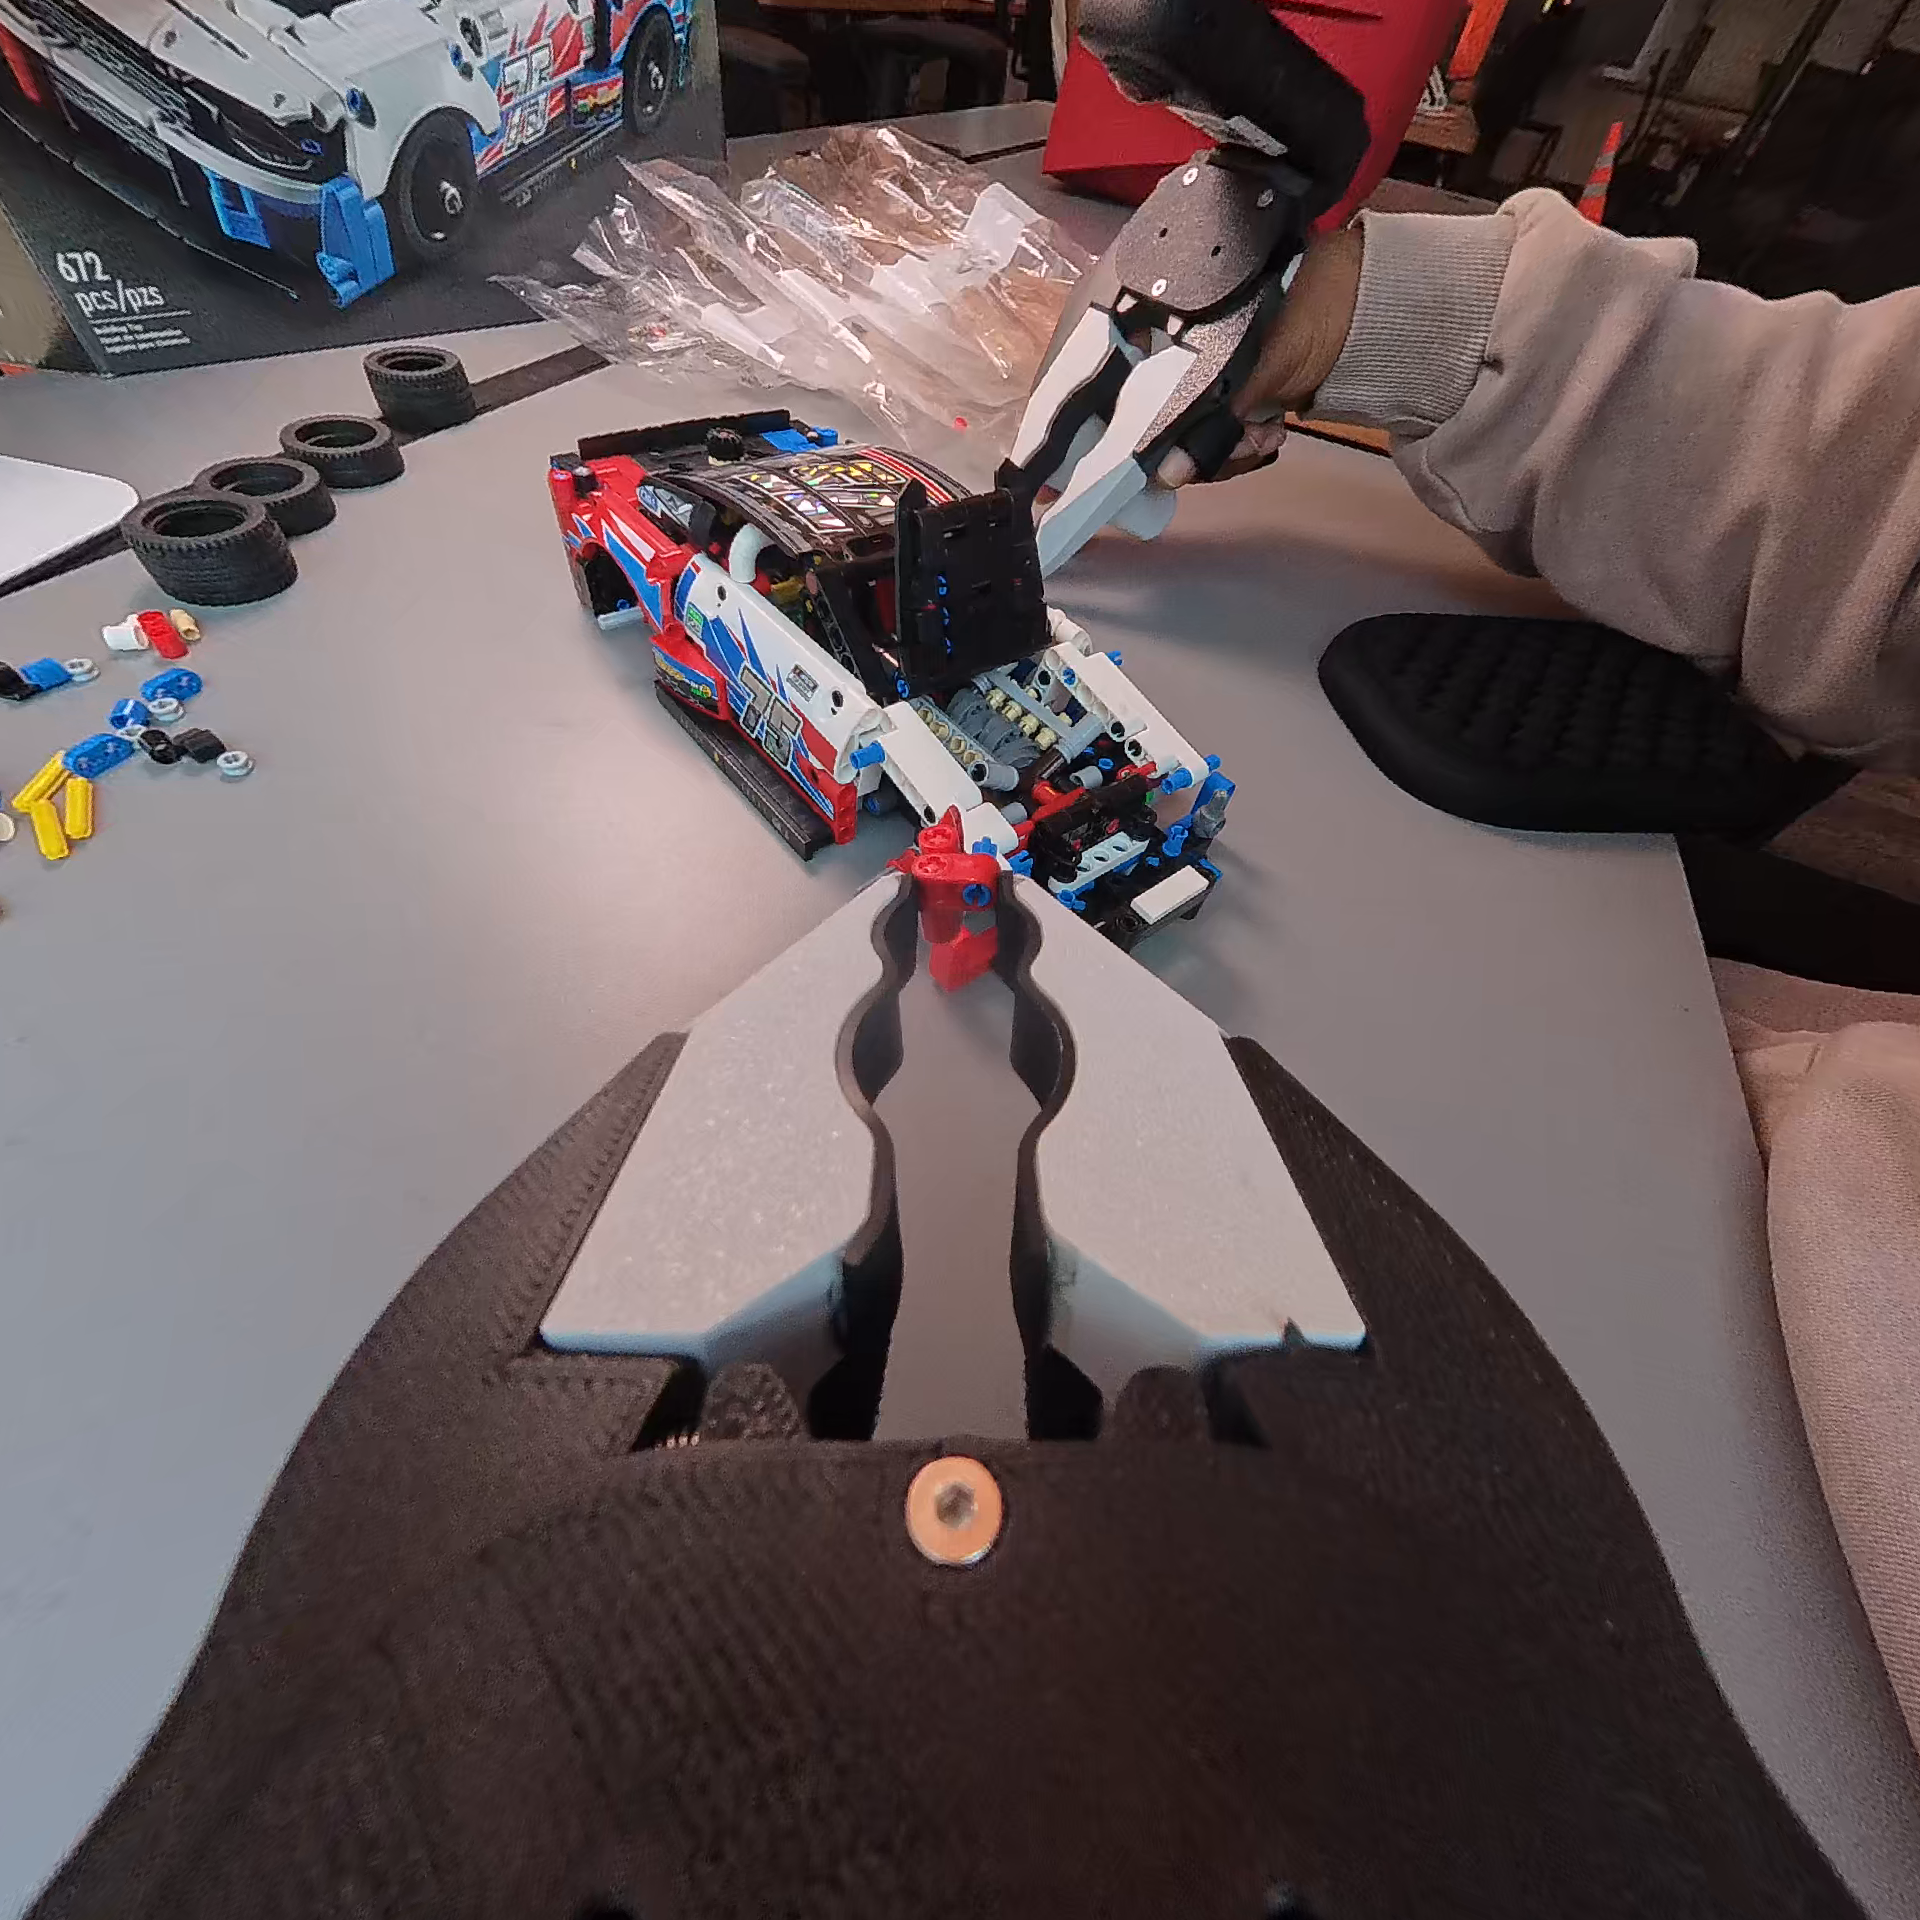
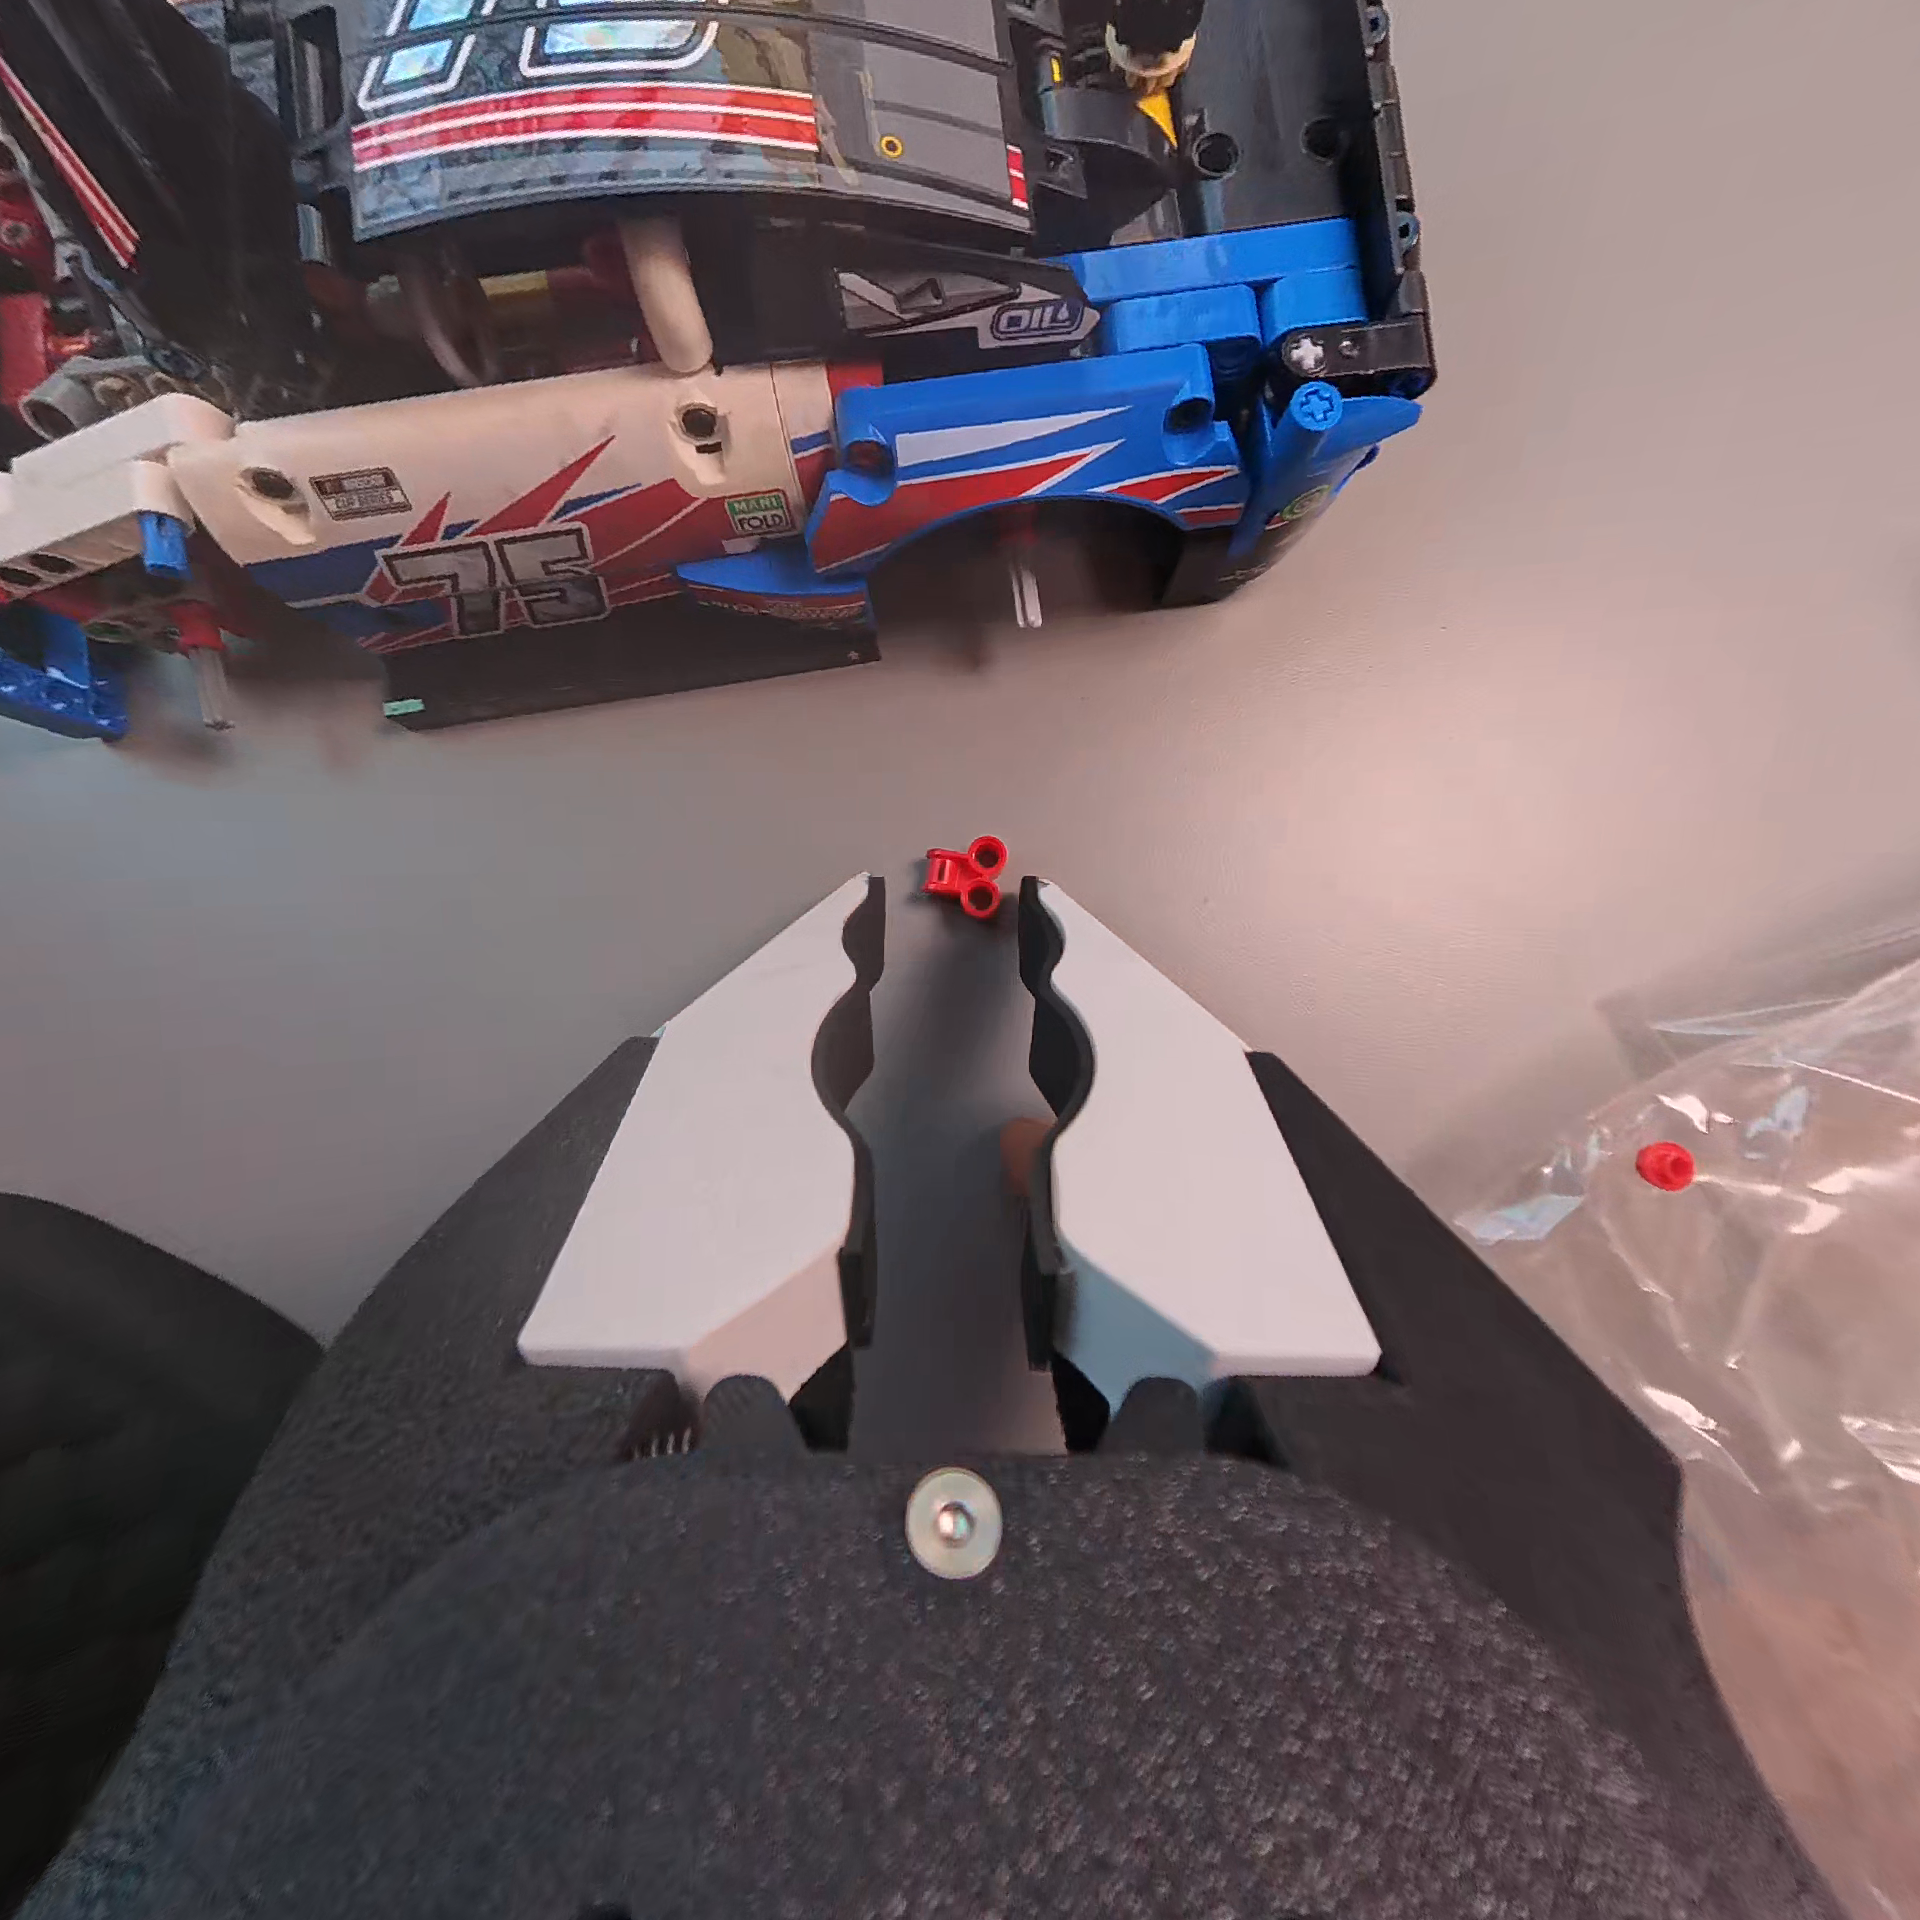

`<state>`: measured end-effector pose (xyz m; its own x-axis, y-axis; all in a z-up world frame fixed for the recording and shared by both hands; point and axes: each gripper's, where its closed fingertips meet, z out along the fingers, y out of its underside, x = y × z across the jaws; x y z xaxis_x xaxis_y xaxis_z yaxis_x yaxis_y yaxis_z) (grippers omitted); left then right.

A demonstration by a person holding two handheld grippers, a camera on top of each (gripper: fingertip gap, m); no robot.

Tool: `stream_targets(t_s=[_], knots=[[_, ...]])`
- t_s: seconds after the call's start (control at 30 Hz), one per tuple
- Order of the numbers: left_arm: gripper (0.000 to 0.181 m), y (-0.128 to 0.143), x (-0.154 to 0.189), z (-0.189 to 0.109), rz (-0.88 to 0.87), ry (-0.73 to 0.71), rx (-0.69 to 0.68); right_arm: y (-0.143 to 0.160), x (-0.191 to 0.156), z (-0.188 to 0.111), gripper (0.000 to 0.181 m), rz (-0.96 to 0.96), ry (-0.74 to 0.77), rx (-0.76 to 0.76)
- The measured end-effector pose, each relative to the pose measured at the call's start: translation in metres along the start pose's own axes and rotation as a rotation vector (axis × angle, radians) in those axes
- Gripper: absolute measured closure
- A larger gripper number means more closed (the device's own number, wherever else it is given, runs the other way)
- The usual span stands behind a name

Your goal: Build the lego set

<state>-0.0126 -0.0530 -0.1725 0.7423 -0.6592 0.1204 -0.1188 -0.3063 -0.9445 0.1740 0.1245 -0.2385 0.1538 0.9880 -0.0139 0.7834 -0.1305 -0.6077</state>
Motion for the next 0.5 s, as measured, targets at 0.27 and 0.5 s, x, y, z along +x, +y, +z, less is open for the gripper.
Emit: stream_targets(t_s=[0.27,0.5], knots=[[0.169,-0.002,0.003,0.0,0.005,0.006,0.004,-0.002,-0.019,-0.005,0.169,-0.051,0.027,-0.003],[0.169,0.0,0.002,0.002,-0.008,-0.005,-0.004,-0.059,-0.121,-0.047,0.169,-0.224,-0.144,0.219]])
